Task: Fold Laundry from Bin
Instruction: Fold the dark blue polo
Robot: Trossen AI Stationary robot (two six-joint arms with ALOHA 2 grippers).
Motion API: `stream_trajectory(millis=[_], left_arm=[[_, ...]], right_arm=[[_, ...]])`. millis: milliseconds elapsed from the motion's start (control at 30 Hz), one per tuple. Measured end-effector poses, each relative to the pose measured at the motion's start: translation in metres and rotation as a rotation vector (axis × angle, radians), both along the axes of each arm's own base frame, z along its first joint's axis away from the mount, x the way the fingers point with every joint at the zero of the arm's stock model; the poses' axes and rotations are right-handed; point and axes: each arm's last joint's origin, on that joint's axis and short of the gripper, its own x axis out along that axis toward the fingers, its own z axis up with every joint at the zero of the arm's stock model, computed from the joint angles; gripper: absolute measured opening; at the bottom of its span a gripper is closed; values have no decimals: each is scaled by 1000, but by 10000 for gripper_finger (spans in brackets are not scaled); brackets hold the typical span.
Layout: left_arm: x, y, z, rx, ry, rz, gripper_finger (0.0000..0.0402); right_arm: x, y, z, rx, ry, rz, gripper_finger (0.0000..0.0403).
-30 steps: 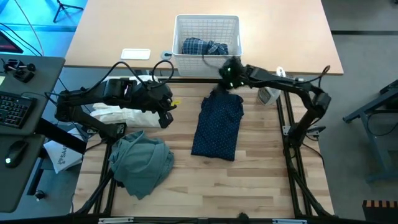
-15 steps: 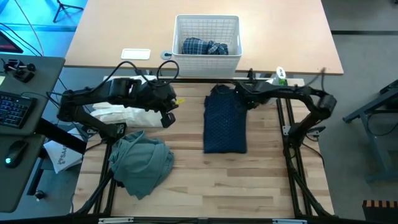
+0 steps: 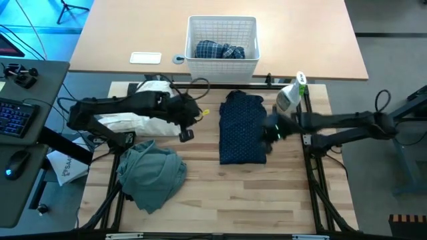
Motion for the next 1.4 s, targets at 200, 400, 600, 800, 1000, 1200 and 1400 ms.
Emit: stream_trajectory(millis=[200,400,600,800,1000,1200,1400], left_arm=[[26,-2,-39,-41,-140,-288,43],[61,-30,-78,13,-254,-628,122],[103,-60,-131,27,-292,-691,188],[124,-78,-174,138,-217,-676,207],[132,-80,-208,62,-136,-660,202],[127,-77,-232,75,12,-641,187],[116,-79,-231,33,119,-646,105]], right_arm=[[-13,52,-26,-29,-118,348,16],[-14,74,-40,-163,-117,582,113],[-12,81,-64,-382,-26,586,210],[-10,91,-83,-377,49,552,223],[-7,99,-102,-389,132,573,192],[-1,107,-113,-354,129,526,136],[6,117,-106,-309,88,515,40]])
